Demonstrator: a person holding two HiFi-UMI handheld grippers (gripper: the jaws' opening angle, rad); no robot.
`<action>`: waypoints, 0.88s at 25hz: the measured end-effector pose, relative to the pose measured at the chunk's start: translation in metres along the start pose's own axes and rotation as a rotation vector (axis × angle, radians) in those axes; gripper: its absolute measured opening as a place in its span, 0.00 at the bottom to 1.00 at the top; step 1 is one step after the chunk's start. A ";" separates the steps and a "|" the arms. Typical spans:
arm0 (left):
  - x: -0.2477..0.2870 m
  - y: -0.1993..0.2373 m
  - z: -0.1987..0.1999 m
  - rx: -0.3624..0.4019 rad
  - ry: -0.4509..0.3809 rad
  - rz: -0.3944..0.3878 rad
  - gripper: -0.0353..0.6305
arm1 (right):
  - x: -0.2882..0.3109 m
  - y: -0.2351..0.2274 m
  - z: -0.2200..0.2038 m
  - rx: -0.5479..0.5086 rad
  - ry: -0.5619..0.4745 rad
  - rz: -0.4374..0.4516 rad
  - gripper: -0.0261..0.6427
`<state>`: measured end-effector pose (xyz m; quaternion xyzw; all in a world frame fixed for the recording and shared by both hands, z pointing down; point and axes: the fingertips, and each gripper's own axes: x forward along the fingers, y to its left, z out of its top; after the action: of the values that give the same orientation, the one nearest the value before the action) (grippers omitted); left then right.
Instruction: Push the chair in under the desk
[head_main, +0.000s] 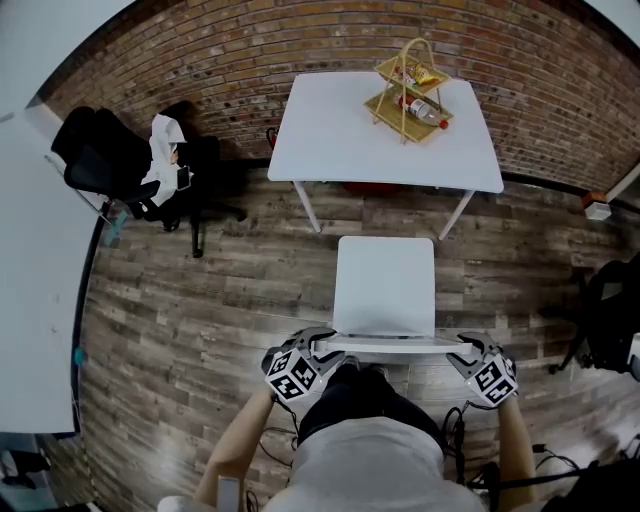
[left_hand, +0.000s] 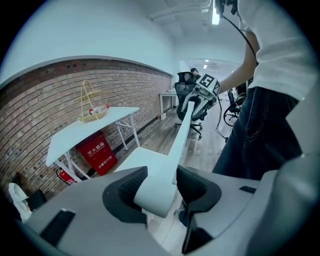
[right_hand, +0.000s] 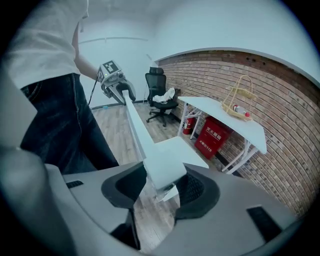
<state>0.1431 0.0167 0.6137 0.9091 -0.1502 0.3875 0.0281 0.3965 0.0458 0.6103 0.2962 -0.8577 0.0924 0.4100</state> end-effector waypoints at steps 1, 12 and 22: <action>0.000 0.000 0.000 0.000 0.003 0.003 0.34 | 0.001 0.001 0.000 -0.001 -0.007 0.008 0.32; 0.002 0.003 0.001 -0.007 0.041 -0.020 0.33 | 0.001 -0.002 -0.002 0.003 0.001 0.024 0.32; 0.008 0.042 0.002 -0.020 0.069 0.025 0.36 | 0.027 -0.026 0.007 -0.037 -0.028 0.037 0.31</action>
<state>0.1374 -0.0256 0.6155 0.8929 -0.1643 0.4176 0.0375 0.3937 0.0106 0.6237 0.2738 -0.8703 0.0800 0.4016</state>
